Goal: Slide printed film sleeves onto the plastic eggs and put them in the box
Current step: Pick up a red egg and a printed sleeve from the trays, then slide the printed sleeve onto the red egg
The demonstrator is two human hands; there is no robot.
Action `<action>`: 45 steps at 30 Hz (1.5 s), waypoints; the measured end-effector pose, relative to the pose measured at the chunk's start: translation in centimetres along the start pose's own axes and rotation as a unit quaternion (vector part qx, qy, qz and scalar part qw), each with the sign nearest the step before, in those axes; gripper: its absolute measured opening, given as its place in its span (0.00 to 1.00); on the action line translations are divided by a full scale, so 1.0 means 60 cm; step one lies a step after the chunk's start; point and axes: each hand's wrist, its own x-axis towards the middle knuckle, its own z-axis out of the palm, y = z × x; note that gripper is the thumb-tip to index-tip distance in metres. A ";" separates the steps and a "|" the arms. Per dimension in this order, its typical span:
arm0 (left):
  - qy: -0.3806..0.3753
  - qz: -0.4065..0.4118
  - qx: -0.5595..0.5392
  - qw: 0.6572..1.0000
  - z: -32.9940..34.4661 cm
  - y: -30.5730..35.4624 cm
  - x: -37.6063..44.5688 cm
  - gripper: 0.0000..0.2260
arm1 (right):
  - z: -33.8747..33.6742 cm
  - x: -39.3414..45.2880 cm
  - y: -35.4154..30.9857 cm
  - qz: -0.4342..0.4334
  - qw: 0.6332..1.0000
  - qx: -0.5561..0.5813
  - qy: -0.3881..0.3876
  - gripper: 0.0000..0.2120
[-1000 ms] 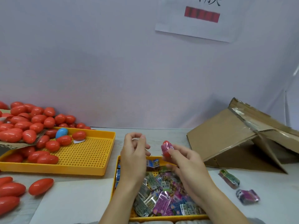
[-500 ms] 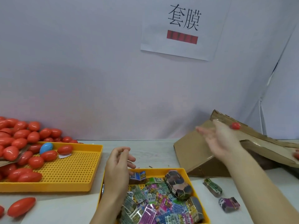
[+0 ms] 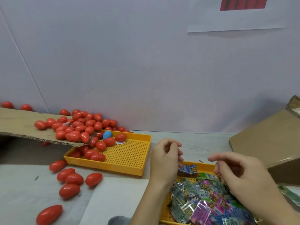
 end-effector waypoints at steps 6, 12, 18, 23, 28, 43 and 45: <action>0.078 0.047 0.129 0.988 -0.059 0.017 0.022 0.11 | 0.013 -0.010 0.020 -0.010 0.997 -0.072 -0.008 0.22; 0.162 0.008 0.378 0.911 -0.153 0.004 0.078 0.05 | 0.010 -0.014 0.018 -0.039 0.998 -0.051 0.016 0.23; 0.128 -0.078 0.598 0.787 -0.212 0.002 0.151 0.14 | 0.008 -0.013 0.022 -0.031 0.999 -0.021 0.027 0.22; 0.083 -0.089 0.674 0.729 -0.202 0.009 0.180 0.17 | 0.008 -0.011 0.028 -0.024 0.999 -0.022 0.029 0.20; 0.084 -0.087 0.695 0.709 -0.188 -0.003 0.186 0.14 | 0.010 -0.011 0.031 -0.014 0.999 -0.022 0.025 0.19; 0.122 0.050 0.255 0.958 0.021 0.038 -0.024 0.09 | 0.014 -0.012 0.040 -0.003 1.000 -0.002 0.006 0.16; 0.092 0.068 0.190 0.975 0.036 0.035 -0.042 0.11 | 0.015 -0.012 0.040 -0.007 1.000 -0.003 0.016 0.16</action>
